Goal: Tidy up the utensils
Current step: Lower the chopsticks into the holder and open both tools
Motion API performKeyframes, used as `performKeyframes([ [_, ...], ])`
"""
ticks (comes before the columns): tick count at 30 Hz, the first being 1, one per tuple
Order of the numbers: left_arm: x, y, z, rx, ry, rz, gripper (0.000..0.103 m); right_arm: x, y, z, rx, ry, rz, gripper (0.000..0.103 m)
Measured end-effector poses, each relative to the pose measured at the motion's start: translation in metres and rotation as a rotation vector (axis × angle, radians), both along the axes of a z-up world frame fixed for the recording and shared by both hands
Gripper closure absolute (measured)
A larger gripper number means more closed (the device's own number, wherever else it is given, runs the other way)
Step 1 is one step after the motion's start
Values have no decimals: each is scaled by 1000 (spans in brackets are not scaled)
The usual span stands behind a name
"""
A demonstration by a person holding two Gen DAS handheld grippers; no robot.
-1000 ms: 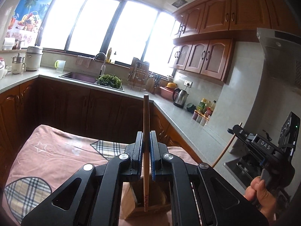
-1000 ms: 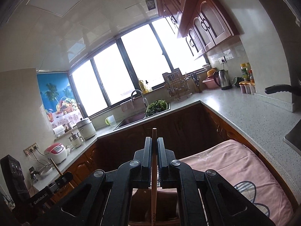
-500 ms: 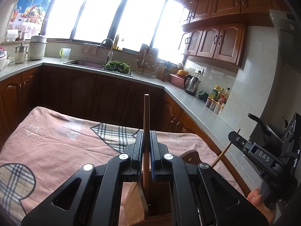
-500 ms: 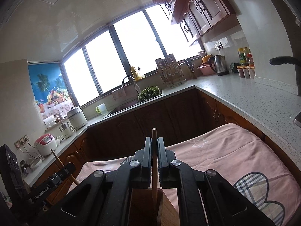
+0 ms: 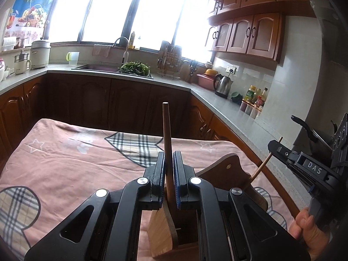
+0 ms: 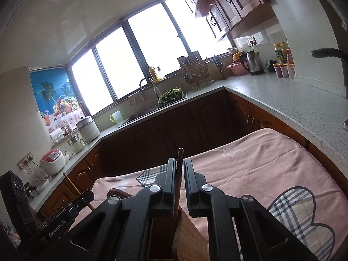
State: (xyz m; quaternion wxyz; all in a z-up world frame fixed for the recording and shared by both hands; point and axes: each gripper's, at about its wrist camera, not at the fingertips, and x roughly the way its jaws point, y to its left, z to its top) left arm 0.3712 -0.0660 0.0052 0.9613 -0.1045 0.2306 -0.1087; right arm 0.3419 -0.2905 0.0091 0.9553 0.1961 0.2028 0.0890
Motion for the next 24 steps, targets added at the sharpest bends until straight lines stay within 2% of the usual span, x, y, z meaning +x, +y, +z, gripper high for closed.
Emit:
performKeyframes([
  [2, 2, -1, -1, -1, 15, -4, 81, 1, 1, 0, -2, 11, 5, 92],
  [4, 1, 0, 0, 4, 11, 4, 59, 1, 3, 0, -7, 22, 9, 91],
  [6, -3, 1, 3, 6, 2, 5, 54, 0, 3, 0, -5, 30, 9, 86],
  [8, -7, 2, 4, 9, 4, 6, 48, -3, 2, 0, 9, 35, 13, 76],
  [10, -12, 5, 6, 3, 8, 11, 32, -8, 0, 2, 21, 30, 10, 52],
  [11, -14, 8, 7, -1, 11, 15, 28, -12, -2, 3, 28, 26, 6, 46],
  [12, -18, 10, 8, -5, 15, 18, 20, -15, -4, 4, 38, 19, 4, 36],
  [13, -22, 13, 10, -10, 18, 22, 17, -20, -6, 5, 48, 13, 2, 25],
  [14, -26, 16, 11, -16, 19, 24, 15, -24, -8, 6, 57, 9, 1, 21],
  [16, -36, 20, 12, -9, 26, 36, 6, -33, -11, 7, 72, 7, 3, 10],
  [19, -52, 28, 11, 0, 41, 51, 4, -49, -15, 6, 93, 17, 4, 2],
  [24, -80, 37, 2, 10, 89, 60, 1, -78, -19, 4, 107, 37, 2, 2],
])
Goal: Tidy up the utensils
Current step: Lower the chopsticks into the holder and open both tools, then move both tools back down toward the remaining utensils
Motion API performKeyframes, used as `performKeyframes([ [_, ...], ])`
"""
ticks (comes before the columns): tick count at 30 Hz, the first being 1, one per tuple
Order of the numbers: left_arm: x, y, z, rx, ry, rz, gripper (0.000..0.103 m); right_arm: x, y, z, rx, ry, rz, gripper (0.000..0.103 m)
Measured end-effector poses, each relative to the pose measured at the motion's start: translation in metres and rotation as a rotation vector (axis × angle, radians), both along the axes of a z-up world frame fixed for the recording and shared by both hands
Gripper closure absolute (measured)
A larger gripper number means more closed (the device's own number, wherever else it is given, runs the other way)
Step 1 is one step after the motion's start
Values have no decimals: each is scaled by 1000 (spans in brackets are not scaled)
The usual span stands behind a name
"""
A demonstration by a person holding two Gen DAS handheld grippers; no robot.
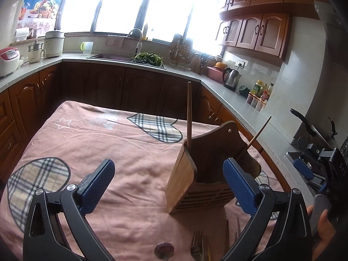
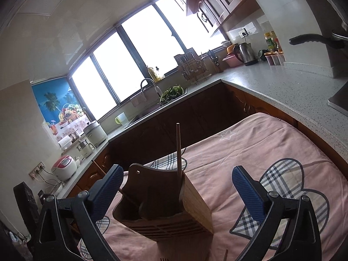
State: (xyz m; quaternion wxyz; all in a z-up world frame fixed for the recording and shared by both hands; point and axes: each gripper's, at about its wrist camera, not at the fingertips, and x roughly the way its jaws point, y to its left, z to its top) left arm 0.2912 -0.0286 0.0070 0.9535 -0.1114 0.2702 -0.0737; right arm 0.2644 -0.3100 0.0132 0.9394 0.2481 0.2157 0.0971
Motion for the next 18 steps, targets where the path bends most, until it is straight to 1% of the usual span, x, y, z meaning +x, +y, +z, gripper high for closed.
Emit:
performKeyframes([
  [5, -28, 9, -11, -9, 48, 8, 1, -30, 2, -2, 3, 10, 2, 2],
  [11, -57, 21, -22, -30, 82, 21, 1, -60, 8, -4, -7, 28, 22, 2],
  [15, -73, 27, -24, -49, 85, 27, 1, -79, 10, -4, 5, 36, 26, 2],
  [18, -83, 28, -24, -38, 80, 27, 1, -94, 9, -4, 8, 32, 29, 2],
])
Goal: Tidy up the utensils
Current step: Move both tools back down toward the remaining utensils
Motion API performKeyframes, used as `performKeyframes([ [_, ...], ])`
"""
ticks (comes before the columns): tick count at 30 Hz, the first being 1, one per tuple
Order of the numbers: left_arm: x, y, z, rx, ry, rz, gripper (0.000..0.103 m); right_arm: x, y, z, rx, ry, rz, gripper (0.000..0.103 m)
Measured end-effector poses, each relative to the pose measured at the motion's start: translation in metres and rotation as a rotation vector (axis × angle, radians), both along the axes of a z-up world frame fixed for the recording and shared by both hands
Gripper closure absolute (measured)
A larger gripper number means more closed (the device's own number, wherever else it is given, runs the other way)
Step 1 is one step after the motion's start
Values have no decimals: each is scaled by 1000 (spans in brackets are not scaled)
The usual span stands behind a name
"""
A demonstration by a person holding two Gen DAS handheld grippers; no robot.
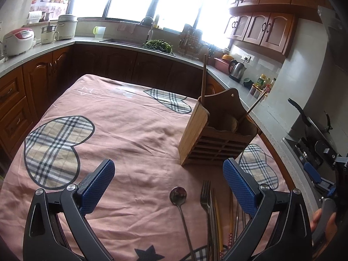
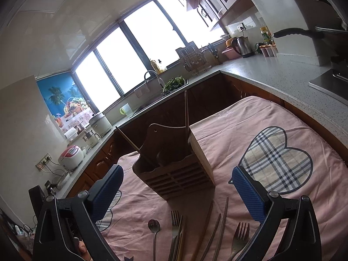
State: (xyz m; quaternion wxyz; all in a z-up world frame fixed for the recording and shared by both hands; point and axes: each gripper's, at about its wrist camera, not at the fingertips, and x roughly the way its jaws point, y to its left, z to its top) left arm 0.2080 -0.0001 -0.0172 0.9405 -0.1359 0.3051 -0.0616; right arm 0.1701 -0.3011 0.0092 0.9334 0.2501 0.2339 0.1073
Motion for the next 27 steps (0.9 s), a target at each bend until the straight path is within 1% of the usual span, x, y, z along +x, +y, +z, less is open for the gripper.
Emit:
performKeyframes([
  [2, -5, 1, -1, 5, 5, -1, 1, -9, -1, -1, 4, 4, -3, 2],
  [5, -14, 2, -6, -9, 17, -4, 1, -22, -4, -3, 19, 8, -7, 2],
  [8, -22, 0, -11, -1, 25, -12, 1, -33, -7, -7, 11, 14, -17, 2],
  [12, -30, -2, -18, 8, 41, -21, 1, -41, -11, -20, -3, 48, -28, 2],
  [19, -35, -5, -28, 24, 72, -23, 1, -45, -11, -43, -9, 117, -23, 2],
  [23, -36, -6, -32, 36, 84, -24, 1, -43, -5, -48, -28, 136, -2, 2],
  [27, -35, -10, -37, 61, 104, -32, 1, -41, 4, -51, -73, 147, 15, 2],
])
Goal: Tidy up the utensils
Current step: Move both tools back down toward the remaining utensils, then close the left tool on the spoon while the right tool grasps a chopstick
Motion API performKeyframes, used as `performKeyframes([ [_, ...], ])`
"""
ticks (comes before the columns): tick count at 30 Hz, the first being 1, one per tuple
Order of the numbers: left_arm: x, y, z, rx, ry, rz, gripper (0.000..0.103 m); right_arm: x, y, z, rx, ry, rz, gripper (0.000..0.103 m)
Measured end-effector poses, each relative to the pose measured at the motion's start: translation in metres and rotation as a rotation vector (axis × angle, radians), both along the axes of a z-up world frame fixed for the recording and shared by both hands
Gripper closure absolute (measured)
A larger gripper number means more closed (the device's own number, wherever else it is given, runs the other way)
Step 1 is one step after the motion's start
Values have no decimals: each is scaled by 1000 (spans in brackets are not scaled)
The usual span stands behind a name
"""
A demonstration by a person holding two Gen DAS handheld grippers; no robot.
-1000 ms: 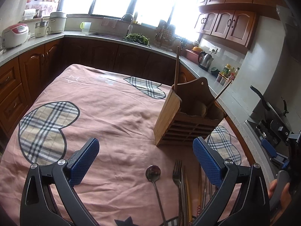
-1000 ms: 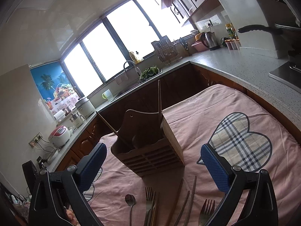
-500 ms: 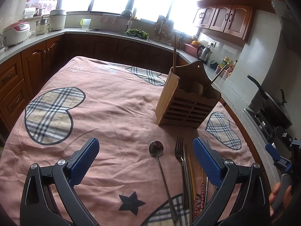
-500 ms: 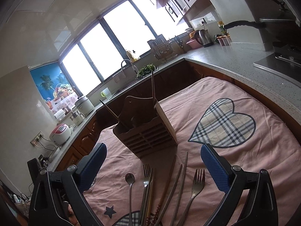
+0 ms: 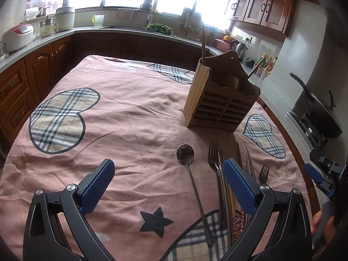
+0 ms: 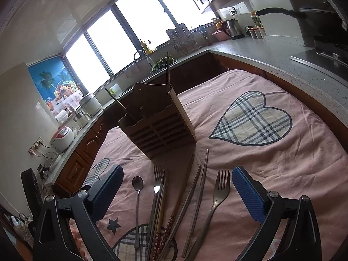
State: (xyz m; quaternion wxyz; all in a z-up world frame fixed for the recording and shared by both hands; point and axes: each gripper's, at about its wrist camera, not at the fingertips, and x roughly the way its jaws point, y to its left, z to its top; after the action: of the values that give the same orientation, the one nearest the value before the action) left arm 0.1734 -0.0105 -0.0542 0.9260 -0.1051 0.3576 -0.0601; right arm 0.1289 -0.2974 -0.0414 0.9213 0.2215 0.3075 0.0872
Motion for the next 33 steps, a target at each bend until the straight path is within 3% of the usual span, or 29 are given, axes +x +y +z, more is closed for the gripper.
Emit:
performKeyframes([
  [11, 21, -19, -23, 84, 87, -42, 4, 18, 10, -19, -94, 76, 16, 4],
  [15, 32, -27, -33, 112, 122, -69, 17, 29, 13, -26, -117, 104, 24, 17],
  [21, 46, -33, -42, 102, 155, -96, 22, 47, 19, -39, -143, 146, 56, 38],
  [27, 65, -40, -54, 102, 206, -113, 29, 68, 18, -48, -167, 176, 62, 40],
  [33, 81, -47, -66, 103, 238, -119, 33, 100, 16, -63, -201, 228, 56, 59],
])
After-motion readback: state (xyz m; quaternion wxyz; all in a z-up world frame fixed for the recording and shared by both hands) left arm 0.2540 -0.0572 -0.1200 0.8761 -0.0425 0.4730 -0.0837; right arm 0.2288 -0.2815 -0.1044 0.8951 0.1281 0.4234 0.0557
